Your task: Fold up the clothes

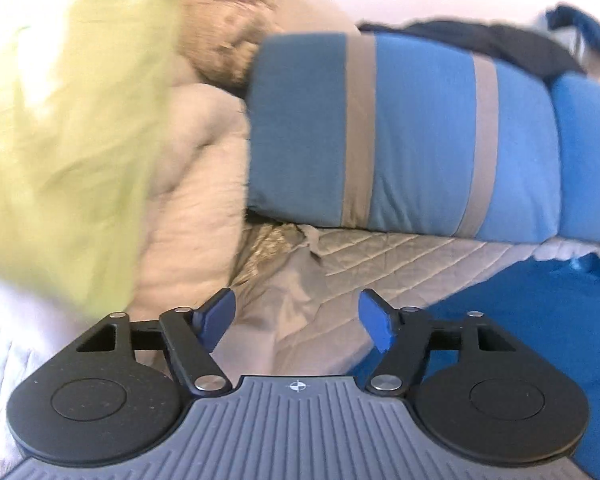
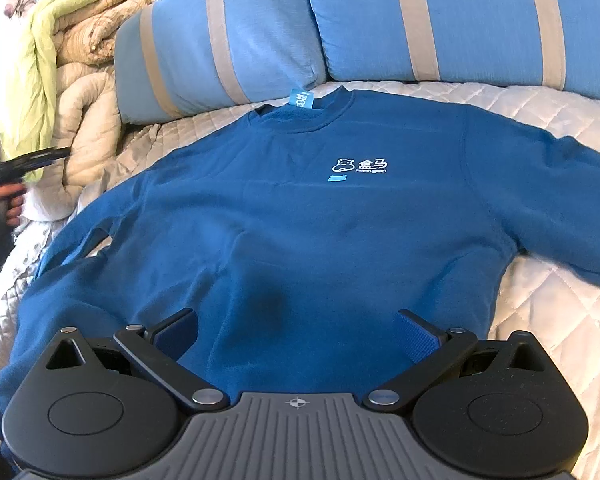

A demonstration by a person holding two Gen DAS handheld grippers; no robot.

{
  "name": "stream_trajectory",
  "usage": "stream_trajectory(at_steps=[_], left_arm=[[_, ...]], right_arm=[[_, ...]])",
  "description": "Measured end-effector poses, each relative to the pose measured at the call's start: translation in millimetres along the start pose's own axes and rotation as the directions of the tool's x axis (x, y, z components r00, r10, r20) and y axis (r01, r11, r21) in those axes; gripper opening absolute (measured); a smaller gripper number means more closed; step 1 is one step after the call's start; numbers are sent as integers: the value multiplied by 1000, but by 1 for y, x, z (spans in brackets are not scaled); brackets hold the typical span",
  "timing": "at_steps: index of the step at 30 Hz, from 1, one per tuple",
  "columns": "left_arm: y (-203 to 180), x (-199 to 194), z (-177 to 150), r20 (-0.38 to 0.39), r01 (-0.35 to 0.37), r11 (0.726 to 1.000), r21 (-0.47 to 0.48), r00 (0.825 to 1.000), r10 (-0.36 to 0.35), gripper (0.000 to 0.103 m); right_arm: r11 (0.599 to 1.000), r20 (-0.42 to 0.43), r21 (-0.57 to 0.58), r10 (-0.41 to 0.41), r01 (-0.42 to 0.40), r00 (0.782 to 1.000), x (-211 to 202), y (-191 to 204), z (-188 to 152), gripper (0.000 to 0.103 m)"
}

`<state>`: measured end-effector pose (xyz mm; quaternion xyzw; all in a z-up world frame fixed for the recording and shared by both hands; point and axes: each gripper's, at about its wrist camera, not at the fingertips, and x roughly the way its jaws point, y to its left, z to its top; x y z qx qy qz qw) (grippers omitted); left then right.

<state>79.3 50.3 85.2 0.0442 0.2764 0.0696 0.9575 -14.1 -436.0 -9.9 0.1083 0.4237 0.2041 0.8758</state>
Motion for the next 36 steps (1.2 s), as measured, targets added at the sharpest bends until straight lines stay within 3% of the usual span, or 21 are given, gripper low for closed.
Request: stream_trajectory(at_steps=[4,9,13,15,17,19,23,26,29,33,36], left_arm=[[31,-45,-24,4,-17,999,-51,1000,17,71],[74,-81,-75,-51,-88,983,-158,995,80,71],[116,-97,-131,-111,-104,917,-384,992,66,71],[137,-102,-162,-119,-100,852,-514,992,45,71],[156,-104,-192,-123,-89,755,-650,992,11,71],[173,-104,-222,-113,-69,633,-771,993,-30,71],[199,-99,-277,-60,-26,358,-933,995,-85,70],[208,-93,-305,-5,13,198,-980,996,-89,69],[214,-85,-320,44,50,96,-994,997,-65,65],[220,-68,-323,43,45,39,-998,998,-42,55],[224,-57,-318,32,33,19,-999,998,-51,28]], right_arm=[[999,1,-46,6,-6,1000,-2,7,1,103],[994,37,-96,47,-44,998,-7,22,10,103],[988,76,-139,82,-71,994,-11,37,18,103],[983,74,-169,84,-71,994,-4,43,15,103],[978,57,-198,77,-64,995,5,49,11,103],[973,39,-223,65,-55,997,11,55,9,103],[971,37,-236,54,-44,998,12,57,7,103],[976,30,-213,47,-40,998,13,54,7,103],[979,30,-199,45,-38,999,14,53,7,103],[982,26,-189,37,-31,999,15,53,7,103],[981,24,-190,31,-26,999,16,54,7,103]])
